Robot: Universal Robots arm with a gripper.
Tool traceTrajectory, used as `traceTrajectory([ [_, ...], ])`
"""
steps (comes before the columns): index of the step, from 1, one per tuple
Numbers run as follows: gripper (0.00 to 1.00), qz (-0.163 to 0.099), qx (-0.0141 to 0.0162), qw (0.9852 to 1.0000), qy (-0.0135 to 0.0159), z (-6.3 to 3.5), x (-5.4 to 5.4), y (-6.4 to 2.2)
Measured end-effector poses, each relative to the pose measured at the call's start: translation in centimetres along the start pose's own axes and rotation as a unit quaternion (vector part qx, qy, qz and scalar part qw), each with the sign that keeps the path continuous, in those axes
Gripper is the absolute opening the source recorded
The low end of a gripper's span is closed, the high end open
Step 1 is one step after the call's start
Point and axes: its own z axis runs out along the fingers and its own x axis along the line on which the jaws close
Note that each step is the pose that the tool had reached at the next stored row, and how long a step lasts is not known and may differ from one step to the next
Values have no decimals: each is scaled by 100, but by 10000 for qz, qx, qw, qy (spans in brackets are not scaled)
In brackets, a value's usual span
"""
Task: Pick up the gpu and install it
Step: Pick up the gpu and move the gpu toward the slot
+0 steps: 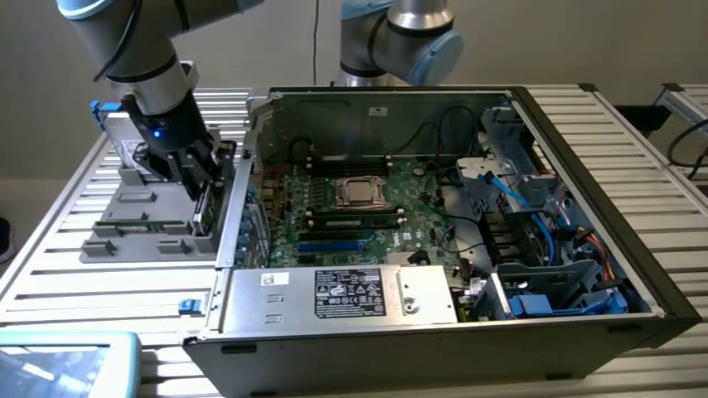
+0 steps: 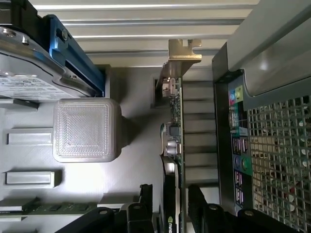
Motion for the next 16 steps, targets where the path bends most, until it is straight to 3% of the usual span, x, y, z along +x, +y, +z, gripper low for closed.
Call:
traceTrajectory([
  [2, 44, 3, -78, 10000, 0, 2, -1, -24],
  [3, 44, 4, -100, 9999, 1, 4, -1, -32],
  [16, 44, 17, -108, 9999, 1, 62, -14, -43],
])
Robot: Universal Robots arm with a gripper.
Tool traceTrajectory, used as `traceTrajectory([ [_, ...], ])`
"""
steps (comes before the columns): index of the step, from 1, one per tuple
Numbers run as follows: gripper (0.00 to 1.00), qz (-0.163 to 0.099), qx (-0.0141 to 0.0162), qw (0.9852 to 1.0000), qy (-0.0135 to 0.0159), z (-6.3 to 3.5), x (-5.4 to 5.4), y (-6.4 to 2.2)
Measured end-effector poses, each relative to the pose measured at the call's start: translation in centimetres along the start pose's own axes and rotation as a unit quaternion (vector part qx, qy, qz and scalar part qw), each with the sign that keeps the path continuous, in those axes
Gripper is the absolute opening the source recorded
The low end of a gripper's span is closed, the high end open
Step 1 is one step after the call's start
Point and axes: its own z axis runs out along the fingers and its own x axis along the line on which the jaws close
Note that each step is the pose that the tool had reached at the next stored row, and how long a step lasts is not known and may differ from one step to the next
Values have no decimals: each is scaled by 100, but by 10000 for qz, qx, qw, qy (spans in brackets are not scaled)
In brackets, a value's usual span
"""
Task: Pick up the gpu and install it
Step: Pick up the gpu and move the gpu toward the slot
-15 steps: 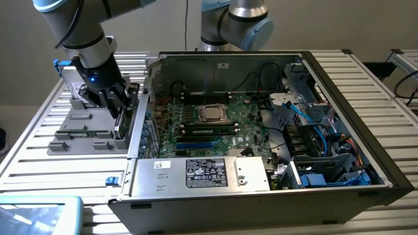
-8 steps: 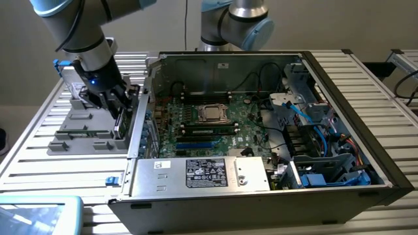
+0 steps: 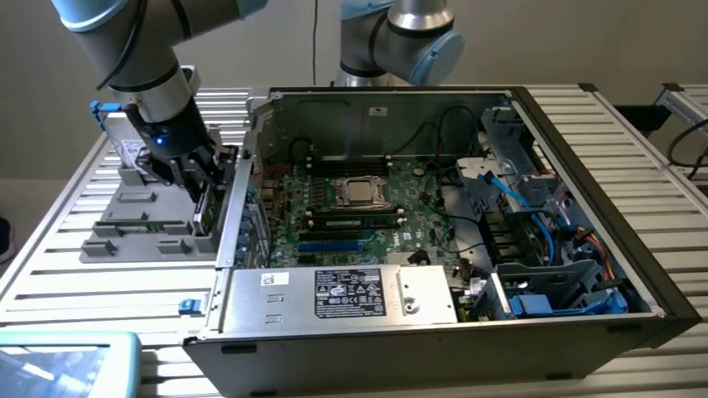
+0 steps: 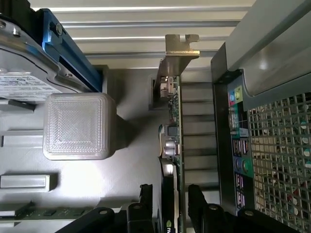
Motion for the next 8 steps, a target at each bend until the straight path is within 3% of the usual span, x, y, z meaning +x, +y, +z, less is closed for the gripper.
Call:
traceTrajectory([
  [8, 44, 25, 11, 10000, 10, 26, -1, 32],
])
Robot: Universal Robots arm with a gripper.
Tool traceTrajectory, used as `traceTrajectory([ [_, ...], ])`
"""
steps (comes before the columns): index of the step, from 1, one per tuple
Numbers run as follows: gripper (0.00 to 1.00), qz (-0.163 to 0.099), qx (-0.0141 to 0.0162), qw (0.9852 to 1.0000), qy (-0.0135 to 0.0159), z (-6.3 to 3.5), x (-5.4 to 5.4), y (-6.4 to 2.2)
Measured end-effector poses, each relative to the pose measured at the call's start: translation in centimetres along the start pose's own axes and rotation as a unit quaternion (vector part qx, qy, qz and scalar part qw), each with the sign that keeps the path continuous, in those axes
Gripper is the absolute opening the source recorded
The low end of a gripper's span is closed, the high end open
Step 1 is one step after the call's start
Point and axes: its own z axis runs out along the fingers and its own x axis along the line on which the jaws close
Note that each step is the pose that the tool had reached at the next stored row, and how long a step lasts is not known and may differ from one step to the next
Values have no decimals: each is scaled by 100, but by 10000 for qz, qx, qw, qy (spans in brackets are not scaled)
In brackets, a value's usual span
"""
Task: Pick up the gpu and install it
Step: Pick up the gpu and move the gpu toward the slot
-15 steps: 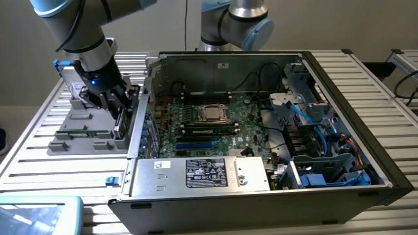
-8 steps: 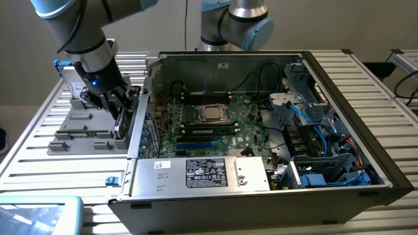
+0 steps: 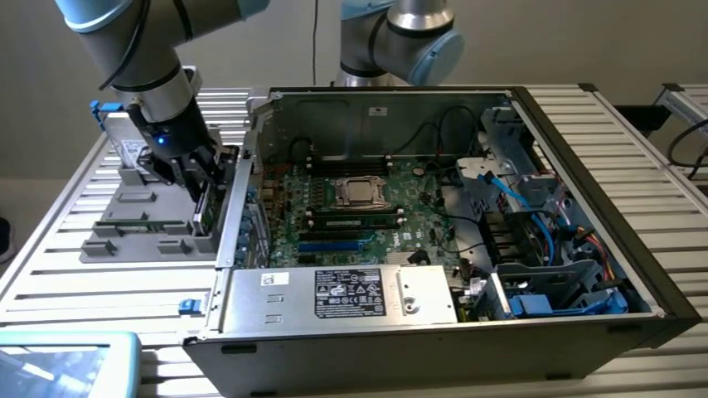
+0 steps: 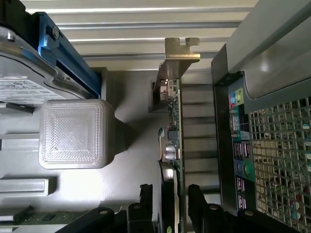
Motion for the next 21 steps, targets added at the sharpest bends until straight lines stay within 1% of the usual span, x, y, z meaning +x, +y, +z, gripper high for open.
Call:
traceTrajectory([
  [2, 44, 26, 12, 10000, 11, 0, 0, 0],
  [4, 44, 52, 31, 10000, 26, 1, 0, 0],
  [6, 44, 57, 39, 10000, 37, 1, 1, 0],
  [14, 44, 24, 38, 10000, 41, 2, -1, -8],
  [16, 44, -5, 36, 10000, 50, 4, -4, -13],
  [19, 44, -45, 35, 10000, 74, 3, -10, -23],
  [21, 44, -81, 28, 9999, 81, 3, -17, -27],
])
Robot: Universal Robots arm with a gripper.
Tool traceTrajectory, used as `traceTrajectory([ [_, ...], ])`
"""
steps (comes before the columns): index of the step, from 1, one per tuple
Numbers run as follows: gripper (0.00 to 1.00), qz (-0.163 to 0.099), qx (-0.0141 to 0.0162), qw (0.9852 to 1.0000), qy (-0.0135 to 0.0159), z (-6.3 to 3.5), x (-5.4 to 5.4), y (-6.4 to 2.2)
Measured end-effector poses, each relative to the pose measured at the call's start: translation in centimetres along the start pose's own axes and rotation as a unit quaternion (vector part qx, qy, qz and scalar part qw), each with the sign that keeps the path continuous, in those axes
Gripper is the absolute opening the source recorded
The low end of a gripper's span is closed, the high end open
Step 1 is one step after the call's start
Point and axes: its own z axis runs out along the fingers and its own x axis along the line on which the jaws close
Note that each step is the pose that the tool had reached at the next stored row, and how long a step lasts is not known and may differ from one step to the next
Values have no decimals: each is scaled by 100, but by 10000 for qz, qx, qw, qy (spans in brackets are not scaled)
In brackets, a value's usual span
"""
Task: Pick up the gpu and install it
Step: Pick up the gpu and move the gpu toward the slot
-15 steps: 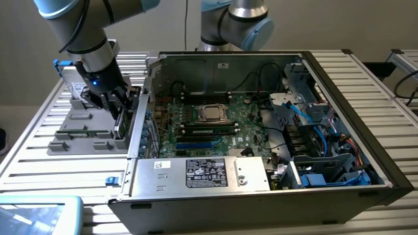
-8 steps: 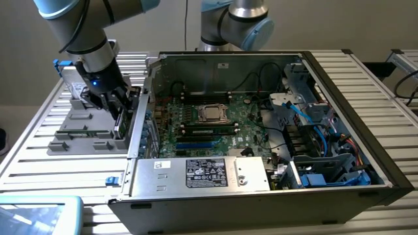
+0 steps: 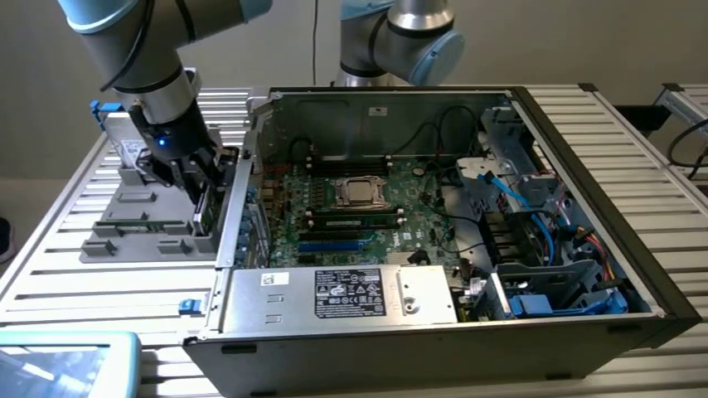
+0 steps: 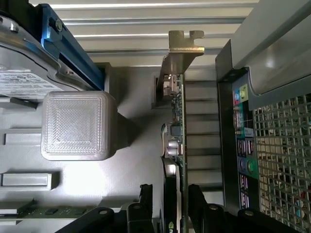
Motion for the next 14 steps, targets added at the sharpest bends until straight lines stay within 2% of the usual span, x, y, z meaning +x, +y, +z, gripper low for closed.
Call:
traceTrajectory([
  [5, 44, -107, -17, 9999, 11, 0, -10, -7],
  [11, 44, -139, -21, 9999, 24, 0, -19, -7],
  [14, 44, -149, -39, 9999, 26, -1, -20, -15],
])
